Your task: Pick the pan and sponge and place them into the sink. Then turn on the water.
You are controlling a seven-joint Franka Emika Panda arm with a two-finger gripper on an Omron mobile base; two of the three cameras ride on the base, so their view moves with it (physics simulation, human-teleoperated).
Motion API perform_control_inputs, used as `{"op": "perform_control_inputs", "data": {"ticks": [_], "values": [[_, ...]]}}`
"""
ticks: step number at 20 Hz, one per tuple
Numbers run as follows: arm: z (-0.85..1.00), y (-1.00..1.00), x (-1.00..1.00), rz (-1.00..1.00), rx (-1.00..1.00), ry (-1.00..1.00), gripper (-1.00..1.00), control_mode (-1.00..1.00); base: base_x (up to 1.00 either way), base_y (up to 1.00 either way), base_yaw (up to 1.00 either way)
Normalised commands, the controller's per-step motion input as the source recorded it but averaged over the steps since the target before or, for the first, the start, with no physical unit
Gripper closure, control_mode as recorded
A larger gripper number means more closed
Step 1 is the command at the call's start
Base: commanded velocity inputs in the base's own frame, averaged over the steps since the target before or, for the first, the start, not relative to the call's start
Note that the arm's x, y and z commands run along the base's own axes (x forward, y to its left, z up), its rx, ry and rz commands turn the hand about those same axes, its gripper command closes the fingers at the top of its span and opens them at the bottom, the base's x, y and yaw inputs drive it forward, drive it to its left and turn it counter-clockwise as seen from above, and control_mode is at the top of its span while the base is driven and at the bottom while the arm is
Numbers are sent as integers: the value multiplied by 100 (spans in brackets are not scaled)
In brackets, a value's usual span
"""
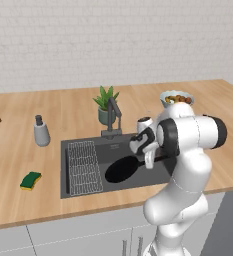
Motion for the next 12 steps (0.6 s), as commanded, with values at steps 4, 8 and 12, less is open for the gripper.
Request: {"op": "perform_control_inputs", "data": {"ticks": [4, 8, 12], "values": [[-43, 19, 8, 7, 0, -6, 100, -100, 0, 0, 0], [-36, 15, 17, 7, 0, 0, 100, -100, 0, 0, 0], [-38, 3, 18, 6, 0, 0, 100, -100, 0, 0, 0]]}}
